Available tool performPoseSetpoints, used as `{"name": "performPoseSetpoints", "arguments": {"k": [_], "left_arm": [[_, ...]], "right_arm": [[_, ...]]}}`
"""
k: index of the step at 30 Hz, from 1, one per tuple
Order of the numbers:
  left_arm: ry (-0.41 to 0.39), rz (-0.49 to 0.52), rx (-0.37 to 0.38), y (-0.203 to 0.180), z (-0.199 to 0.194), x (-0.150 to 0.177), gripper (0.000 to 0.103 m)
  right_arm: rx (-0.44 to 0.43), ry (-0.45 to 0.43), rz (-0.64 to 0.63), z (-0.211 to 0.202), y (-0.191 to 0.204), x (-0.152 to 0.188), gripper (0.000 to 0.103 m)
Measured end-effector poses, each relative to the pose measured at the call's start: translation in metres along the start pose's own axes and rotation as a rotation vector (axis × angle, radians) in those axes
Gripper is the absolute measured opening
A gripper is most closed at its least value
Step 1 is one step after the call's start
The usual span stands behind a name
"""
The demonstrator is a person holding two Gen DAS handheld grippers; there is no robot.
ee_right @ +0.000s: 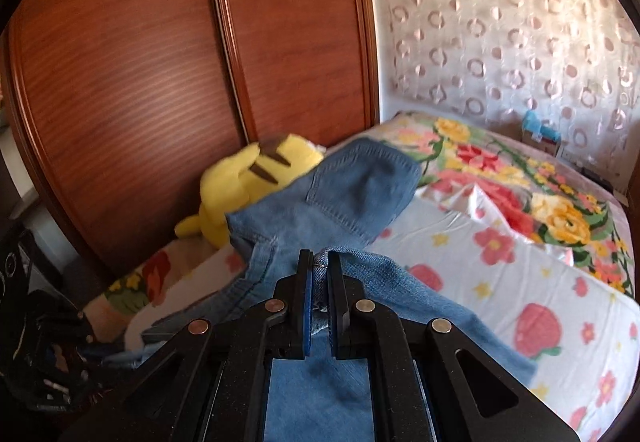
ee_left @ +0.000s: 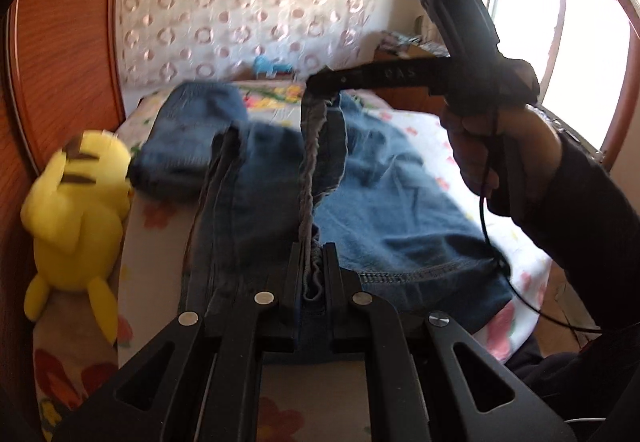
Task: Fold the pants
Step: 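Lift the jeans edge with the left gripper while the right gripper grasps the leg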
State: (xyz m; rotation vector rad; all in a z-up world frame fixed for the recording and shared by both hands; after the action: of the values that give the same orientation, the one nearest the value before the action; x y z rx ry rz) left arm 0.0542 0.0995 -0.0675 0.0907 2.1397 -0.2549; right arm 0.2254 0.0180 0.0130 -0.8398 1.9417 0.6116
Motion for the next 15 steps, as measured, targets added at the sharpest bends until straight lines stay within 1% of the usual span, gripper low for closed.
{"name": "performPoseSetpoints", "arguments": {"k": [2,3,8,11,13,14,15], "left_arm": [[0.015,0.005,-0.042,0.004,0.006,0.009,0.009],[0.024,0.011,-0.052,0.004,0.011,0.013,0.009],[0.043,-0.011,-0.055,0.008,0.018,0.018,0.009],[0.044,-0.025,-0.05,0.01,0.018,0.019,0.009],[0.044,-0.026,-0.053,0.011,0.015,0.022,0.012],[0.044,-0.025,-0.056,0.011,0.013,0.022,0.013],[0.043,-0.024,-0.063,0.012,0.014,0.021,0.016]], "right_arm": [[0.009,0.028,0.002,0.016,0.001,-0.001,0.006],[0.012,0.037,0.001,0.023,0.002,-0.003,0.006],[0.023,0.063,-0.013,0.042,0.009,-0.011,0.006],[0.026,0.066,-0.024,0.039,0.016,-0.007,0.006],[0.028,0.068,-0.025,0.04,0.017,-0.008,0.006],[0.028,0.066,-0.023,0.039,0.016,-0.011,0.01],[0.025,0.066,-0.014,0.039,0.016,-0.009,0.014]]}}
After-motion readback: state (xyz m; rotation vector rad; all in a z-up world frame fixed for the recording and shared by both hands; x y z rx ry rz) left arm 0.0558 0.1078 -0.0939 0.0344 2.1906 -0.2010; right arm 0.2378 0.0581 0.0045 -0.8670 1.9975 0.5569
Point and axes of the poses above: each gripper's, at about its wrist camera, not at the fingertips, and z roughly the way its jaws point, y to its left, x to its underside, the point moved 6 cm from there along z, roughly the way its jaws point, and after that the axes turned 8 degrees about -y, right-handed, at the moved point
